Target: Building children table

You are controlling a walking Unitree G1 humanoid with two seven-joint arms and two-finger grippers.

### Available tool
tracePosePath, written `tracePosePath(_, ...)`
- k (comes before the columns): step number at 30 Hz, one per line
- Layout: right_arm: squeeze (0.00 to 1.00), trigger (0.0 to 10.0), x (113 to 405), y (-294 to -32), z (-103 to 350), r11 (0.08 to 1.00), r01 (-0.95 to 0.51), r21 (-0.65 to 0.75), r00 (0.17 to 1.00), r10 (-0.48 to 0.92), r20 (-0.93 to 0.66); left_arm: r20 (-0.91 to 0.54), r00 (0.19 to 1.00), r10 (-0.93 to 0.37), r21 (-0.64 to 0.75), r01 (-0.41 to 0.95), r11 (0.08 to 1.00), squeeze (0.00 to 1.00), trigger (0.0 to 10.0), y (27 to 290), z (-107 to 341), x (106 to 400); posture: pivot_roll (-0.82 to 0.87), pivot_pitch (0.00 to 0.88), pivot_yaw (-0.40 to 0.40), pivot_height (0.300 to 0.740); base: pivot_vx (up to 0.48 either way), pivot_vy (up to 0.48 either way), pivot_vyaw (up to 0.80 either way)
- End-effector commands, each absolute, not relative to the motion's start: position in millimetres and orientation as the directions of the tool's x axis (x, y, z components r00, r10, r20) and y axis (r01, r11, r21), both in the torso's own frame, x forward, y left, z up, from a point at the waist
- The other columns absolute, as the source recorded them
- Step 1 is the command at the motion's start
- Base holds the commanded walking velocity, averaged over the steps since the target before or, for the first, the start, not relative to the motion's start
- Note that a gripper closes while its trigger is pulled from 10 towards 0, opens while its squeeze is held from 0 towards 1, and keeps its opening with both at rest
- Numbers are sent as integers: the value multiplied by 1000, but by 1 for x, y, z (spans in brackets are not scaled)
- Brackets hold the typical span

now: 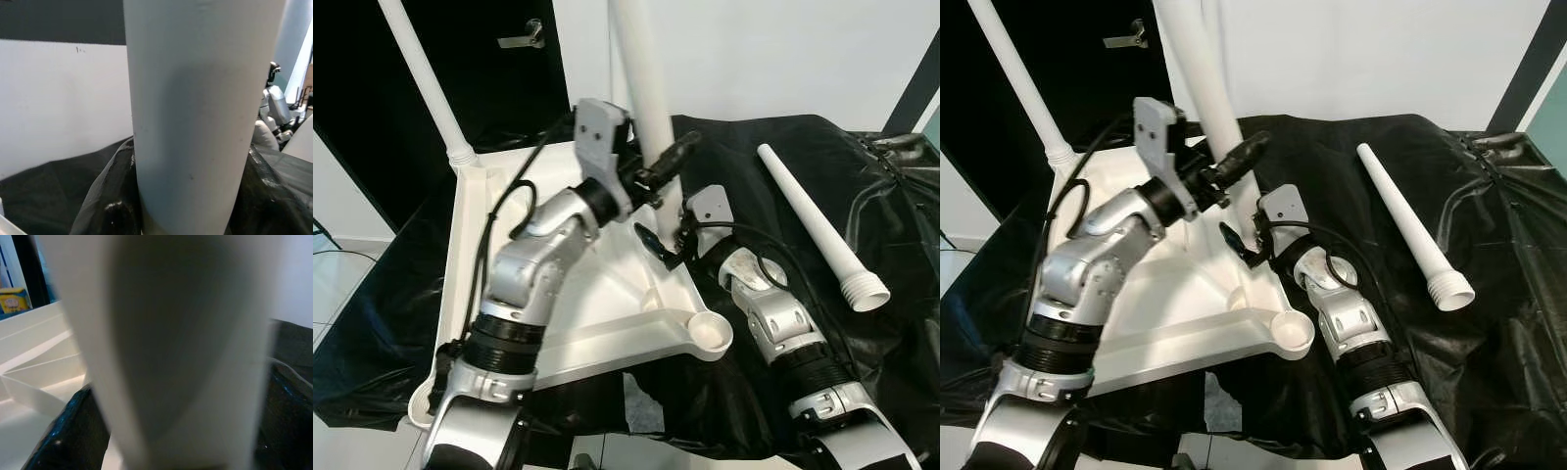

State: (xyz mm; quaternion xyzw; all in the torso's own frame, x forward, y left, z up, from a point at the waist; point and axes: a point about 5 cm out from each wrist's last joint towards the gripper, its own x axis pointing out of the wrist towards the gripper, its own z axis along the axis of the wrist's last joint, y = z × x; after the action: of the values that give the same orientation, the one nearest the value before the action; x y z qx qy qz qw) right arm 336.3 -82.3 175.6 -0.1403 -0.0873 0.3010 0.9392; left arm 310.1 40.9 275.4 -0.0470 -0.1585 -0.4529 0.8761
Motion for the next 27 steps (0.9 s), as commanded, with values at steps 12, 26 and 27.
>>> tracePosePath(12,0,10000,320,-55,201,677,-606,-417,686,710,157,310,471,-826,81,852,517,0,10000,18,271,300,36,0,41,740,0,0,0)
tracePosePath(26,0,10000,318,-59,215,695,-578,-428,683,699,213,293,492,-819,106,835,540,0,10000,18,266,304,36,0,41,740,0,0,0)
tracePosePath(27,0,10000,320,-62,213,707,-591,-389,699,689,192,292,508,-811,114,823,556,0,10000,24,266,308,35,0,44,740,0,0,0)
